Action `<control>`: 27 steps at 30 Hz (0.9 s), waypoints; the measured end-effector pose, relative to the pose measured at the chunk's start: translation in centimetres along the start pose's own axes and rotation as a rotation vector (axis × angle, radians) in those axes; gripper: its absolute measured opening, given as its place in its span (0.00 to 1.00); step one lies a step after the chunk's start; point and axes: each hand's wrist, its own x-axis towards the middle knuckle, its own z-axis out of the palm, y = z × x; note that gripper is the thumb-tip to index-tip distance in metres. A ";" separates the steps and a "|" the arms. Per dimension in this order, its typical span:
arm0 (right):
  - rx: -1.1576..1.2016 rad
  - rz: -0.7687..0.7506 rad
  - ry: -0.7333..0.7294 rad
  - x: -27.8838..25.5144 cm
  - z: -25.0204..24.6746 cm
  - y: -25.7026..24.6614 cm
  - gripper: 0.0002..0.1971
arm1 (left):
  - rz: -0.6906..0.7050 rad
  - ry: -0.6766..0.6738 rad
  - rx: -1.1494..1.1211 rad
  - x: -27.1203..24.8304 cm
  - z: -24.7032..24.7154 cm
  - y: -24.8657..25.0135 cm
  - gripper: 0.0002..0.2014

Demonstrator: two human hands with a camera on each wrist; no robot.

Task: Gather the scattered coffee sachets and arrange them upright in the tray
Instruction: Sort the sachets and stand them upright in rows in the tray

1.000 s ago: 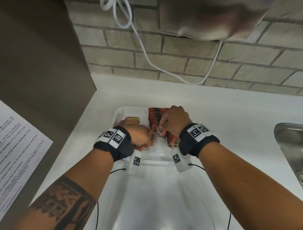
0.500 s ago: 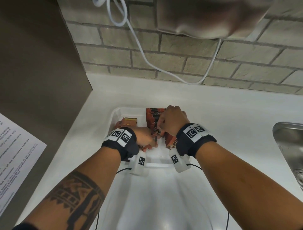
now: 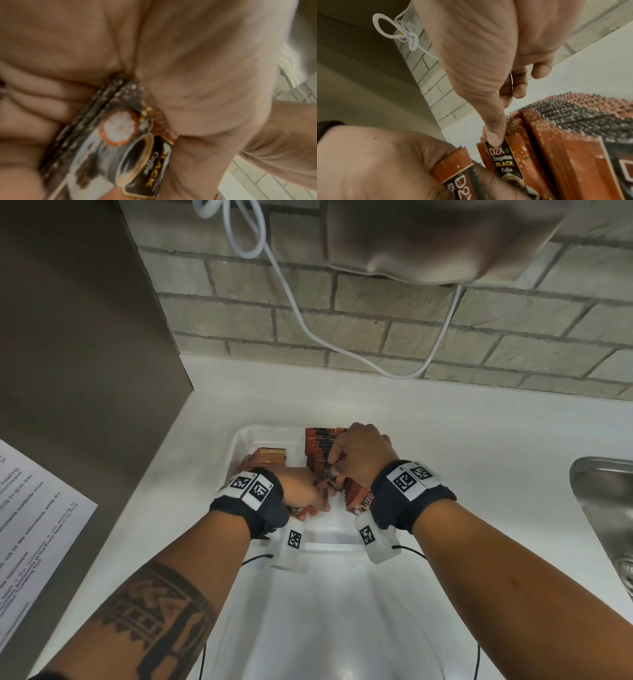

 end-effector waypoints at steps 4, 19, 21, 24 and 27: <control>0.047 -0.004 0.022 -0.3 -0.6 0.0 0.08 | 0.021 0.014 -0.096 -0.6 -0.4 -0.2 0.14; 0.550 -0.015 0.056 -3.2 -2.2 -1.1 0.03 | 0.323 0.129 -0.638 -3.3 -1.7 -2.4 0.19; 0.531 -0.010 0.105 -3.1 -2.5 -0.8 0.03 | 0.282 0.171 -0.533 -3.5 -1.9 -2.7 0.20; 0.394 0.000 0.115 -2.5 -2.3 -0.2 0.06 | 0.112 0.214 -0.338 -4.1 -2.5 -3.1 0.25; 0.276 0.041 0.066 -2.0 -1.3 0.1 0.09 | 0.030 0.188 -0.200 -4.1 -2.5 -2.7 0.23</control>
